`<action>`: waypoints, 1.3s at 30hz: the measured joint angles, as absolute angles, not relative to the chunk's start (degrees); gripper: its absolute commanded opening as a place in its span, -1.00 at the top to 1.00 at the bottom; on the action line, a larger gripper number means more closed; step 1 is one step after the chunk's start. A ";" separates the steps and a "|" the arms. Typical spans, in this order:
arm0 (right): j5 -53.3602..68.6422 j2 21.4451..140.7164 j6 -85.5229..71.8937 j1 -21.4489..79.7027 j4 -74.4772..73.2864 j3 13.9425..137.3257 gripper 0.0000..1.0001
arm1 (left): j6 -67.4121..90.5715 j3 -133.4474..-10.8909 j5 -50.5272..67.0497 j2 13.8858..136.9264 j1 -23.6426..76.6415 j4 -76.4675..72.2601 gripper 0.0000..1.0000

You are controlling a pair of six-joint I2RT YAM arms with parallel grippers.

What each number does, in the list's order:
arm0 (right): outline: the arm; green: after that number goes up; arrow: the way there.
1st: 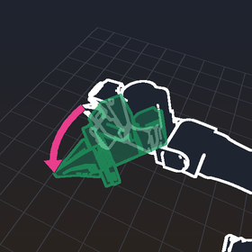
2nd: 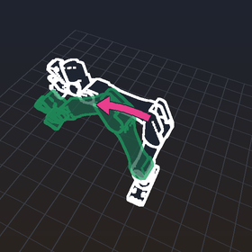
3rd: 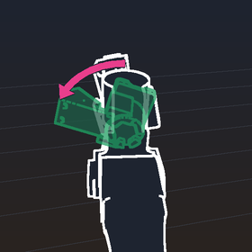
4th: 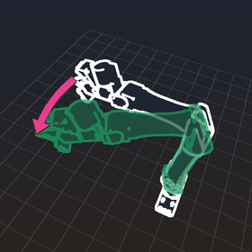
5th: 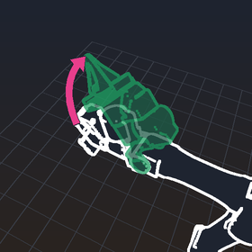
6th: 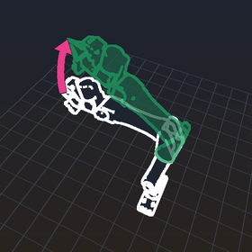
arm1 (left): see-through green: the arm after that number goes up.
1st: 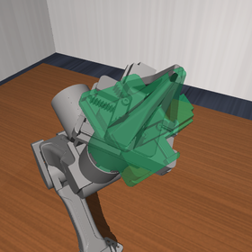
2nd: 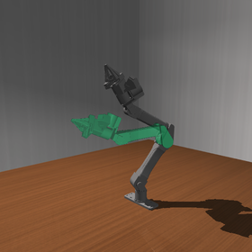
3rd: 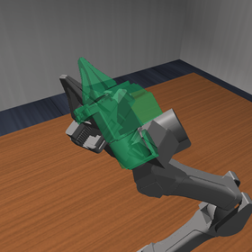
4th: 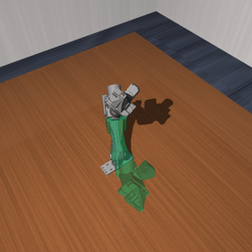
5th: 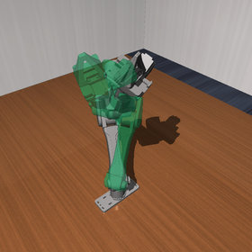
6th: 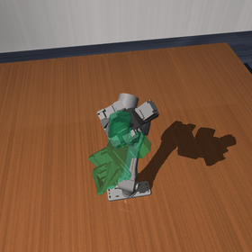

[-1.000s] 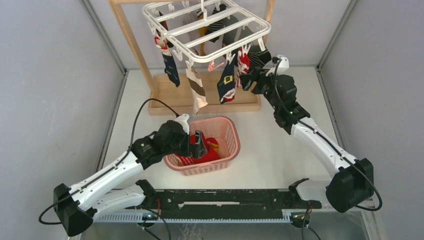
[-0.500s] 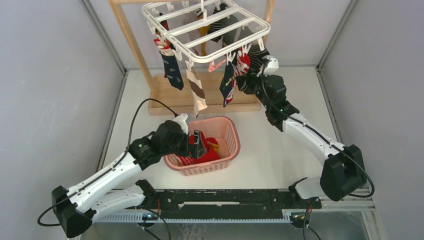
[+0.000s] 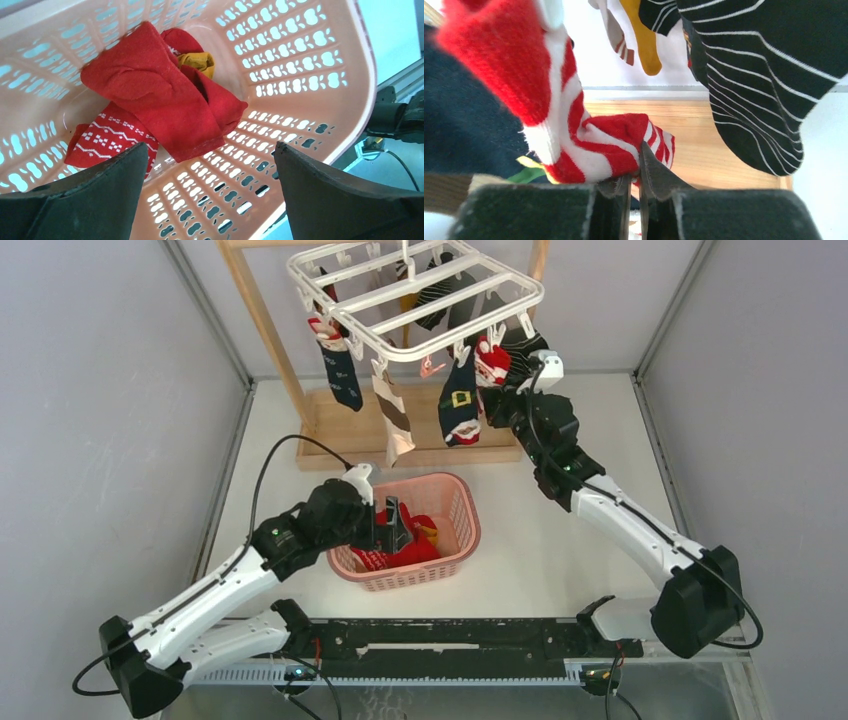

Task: Remove the socks clipped to the hanger
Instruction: Remove the sock from the hanger.

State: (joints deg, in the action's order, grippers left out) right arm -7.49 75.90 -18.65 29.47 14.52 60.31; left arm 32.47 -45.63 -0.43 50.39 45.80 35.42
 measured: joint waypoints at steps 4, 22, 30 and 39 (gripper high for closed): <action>-8.25 72.69 -17.85 30.02 12.80 60.31 0.77 | 32.51 -46.52 -0.23 48.84 45.80 35.20 -0.99; -9.72 60.71 -16.60 31.22 0.91 60.38 0.78 | 33.01 -52.80 7.70 48.40 45.80 28.25 -1.00; -6.81 58.94 -16.62 31.29 -8.05 64.23 0.79 | 33.06 -55.27 9.82 52.51 45.80 23.59 -0.99; 4.84 59.61 -19.62 29.30 -12.40 69.34 0.82 | 33.19 -56.51 12.45 56.71 45.80 14.20 -1.00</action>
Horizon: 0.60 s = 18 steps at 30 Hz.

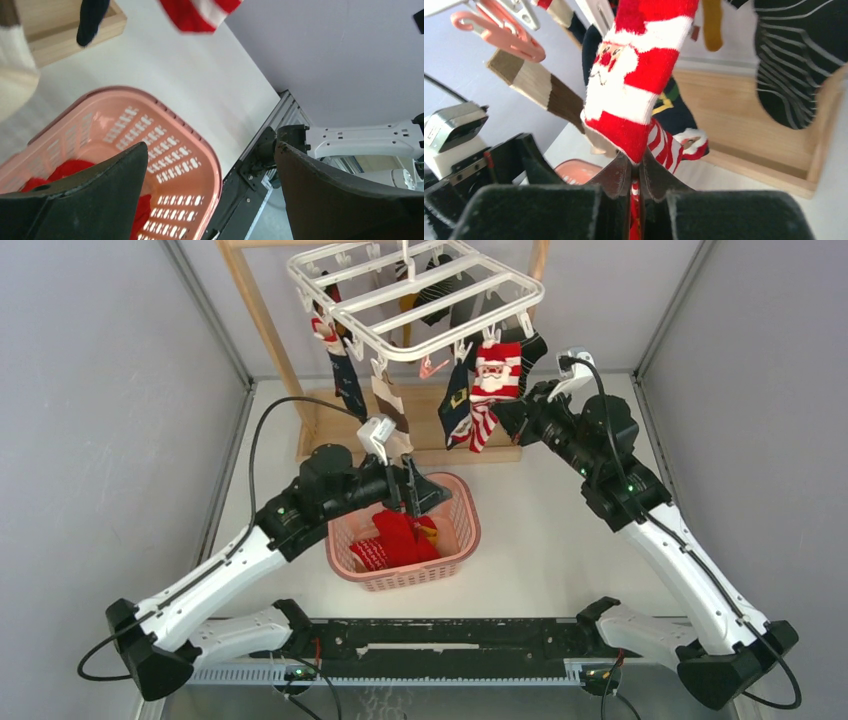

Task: Remove the socks clipped to the hanger
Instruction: Remove the sock from the hanger.

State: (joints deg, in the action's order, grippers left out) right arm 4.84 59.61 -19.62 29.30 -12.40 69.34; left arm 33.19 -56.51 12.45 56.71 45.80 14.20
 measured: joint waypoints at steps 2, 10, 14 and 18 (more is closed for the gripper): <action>8.91 60.47 -21.34 28.42 -12.47 69.38 0.83 | 33.17 -56.51 13.30 58.19 45.84 11.22 -0.99; 21.28 65.14 -27.51 27.83 -12.49 69.38 0.85 | 30.72 -57.98 13.80 65.47 45.84 3.86 -1.00; 24.14 65.32 -29.08 27.83 -12.29 69.38 0.86 | 27.92 -60.25 13.47 69.58 45.84 2.37 -0.99; 25.74 65.32 -30.04 27.81 -12.14 69.38 0.87 | 25.78 -63.51 12.19 73.01 45.84 1.93 -0.99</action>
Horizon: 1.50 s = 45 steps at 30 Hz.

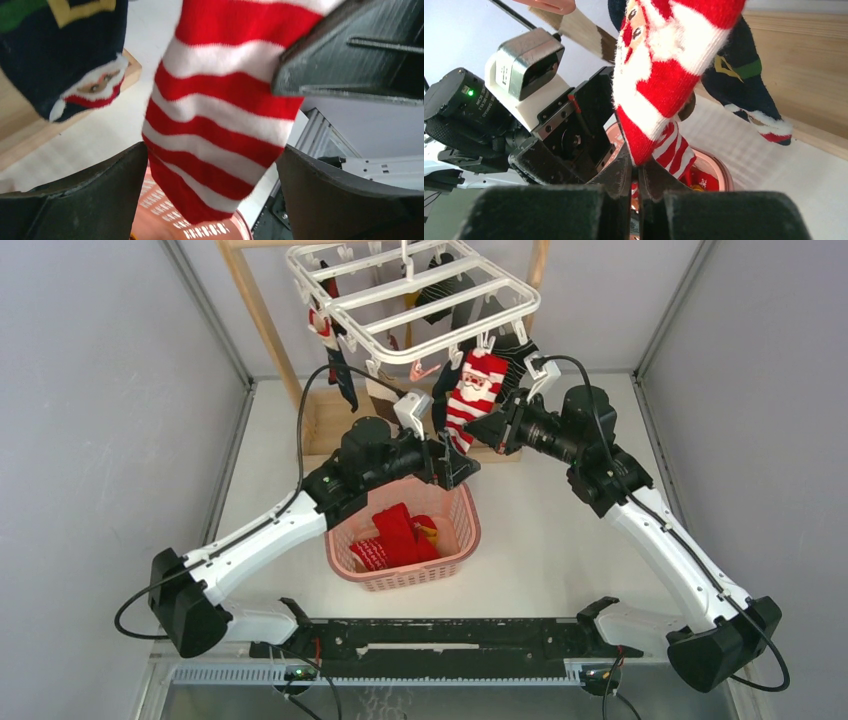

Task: Remove the socks clipped to the hanger
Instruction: Remove the sock from the hanger.

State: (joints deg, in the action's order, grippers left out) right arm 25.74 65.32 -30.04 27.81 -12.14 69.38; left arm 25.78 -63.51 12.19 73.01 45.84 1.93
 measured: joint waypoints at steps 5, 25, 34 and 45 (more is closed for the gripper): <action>26.94 65.32 -30.39 27.73 -12.12 69.38 0.88 | 23.99 -66.02 10.46 74.89 45.84 1.58 -0.80; 27.51 67.24 -30.59 27.46 -12.01 69.38 0.43 | 21.89 -67.00 8.62 76.27 45.95 1.41 1.00; 18.85 66.35 -29.41 27.99 -15.40 69.38 -0.07 | 21.91 -67.94 5.19 78.08 45.95 3.40 1.00; 0.84 60.86 -23.66 31.99 -19.27 74.04 -0.18 | 21.96 -70.43 0.03 79.85 45.95 4.91 1.00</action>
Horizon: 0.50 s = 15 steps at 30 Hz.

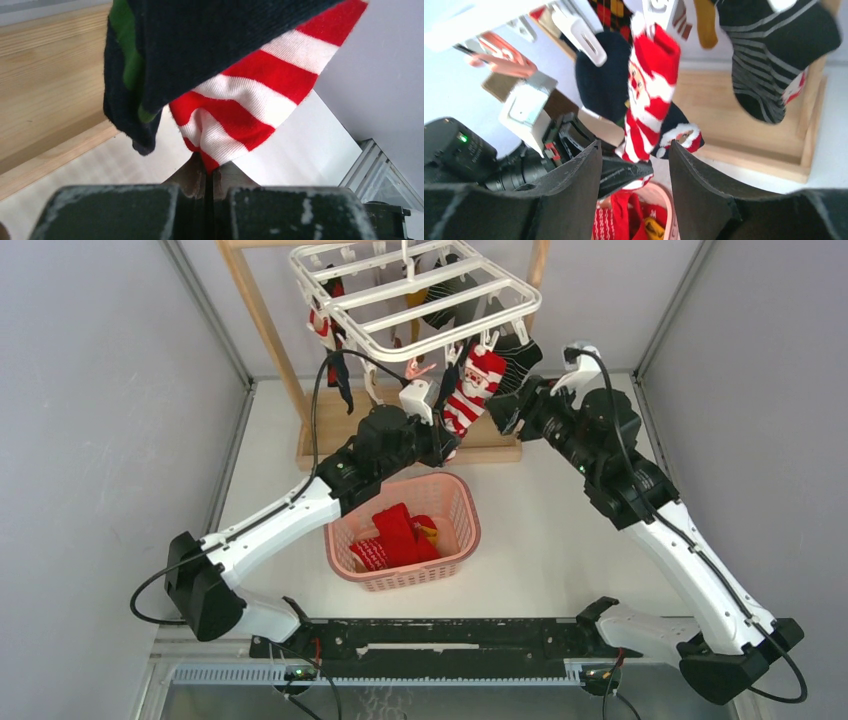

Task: Remove the socks clipped to the hanger
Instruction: Remove the sock from the hanger.

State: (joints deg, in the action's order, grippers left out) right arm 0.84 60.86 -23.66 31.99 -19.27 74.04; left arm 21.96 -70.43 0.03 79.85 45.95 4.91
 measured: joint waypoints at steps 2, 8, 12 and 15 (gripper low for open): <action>-1.39 61.28 -22.48 32.45 -19.16 76.34 -0.18 | 21.96 -70.74 -0.71 79.90 45.95 5.17 1.00; -6.81 64.31 -19.42 33.01 -17.21 82.11 -0.15 | 21.96 -70.87 -1.87 79.90 45.95 5.39 1.00; -9.52 66.94 -18.26 33.41 -15.55 83.68 -0.13 | 21.96 -70.87 -2.04 80.16 45.95 5.41 1.00; -11.07 69.14 -17.76 33.47 -14.66 84.47 -0.13 | 21.96 -70.87 -2.04 80.53 45.95 5.52 1.00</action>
